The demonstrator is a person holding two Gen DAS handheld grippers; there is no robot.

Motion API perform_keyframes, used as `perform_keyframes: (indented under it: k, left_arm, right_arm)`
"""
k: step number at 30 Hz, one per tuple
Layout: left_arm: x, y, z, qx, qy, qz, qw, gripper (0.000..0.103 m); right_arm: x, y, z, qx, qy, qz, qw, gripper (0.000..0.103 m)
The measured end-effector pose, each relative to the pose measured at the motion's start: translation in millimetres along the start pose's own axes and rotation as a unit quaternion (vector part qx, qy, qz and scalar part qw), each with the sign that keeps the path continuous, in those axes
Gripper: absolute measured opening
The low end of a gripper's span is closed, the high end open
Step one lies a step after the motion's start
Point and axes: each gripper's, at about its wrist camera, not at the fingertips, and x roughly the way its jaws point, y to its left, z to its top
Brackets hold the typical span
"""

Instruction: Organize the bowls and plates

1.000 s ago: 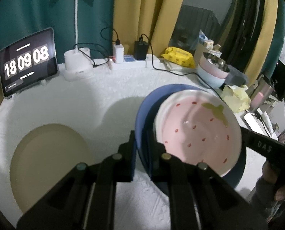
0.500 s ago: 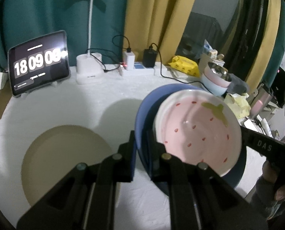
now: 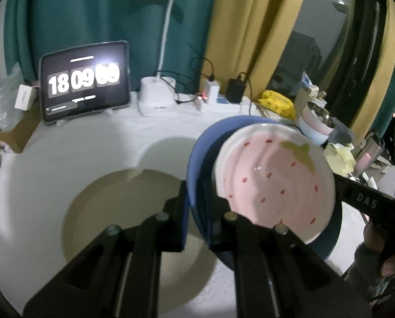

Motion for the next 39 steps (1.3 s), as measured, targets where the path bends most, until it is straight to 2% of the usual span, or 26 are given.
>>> perform_keyframes:
  k: [21,39]
  left_arm:
    - [-13,80,-7,-0.048,-0.001,0.040,0.9981,0.009]
    - [-4,114,-16,-0.070,0.021,0.063,0.9953,0.009]
  right_arm:
    - [40,77,2,-0.051,0.028,0.032,0.998,0.009]
    - [79,102,-5,-0.059,0.069,0.050,0.995,0.010]
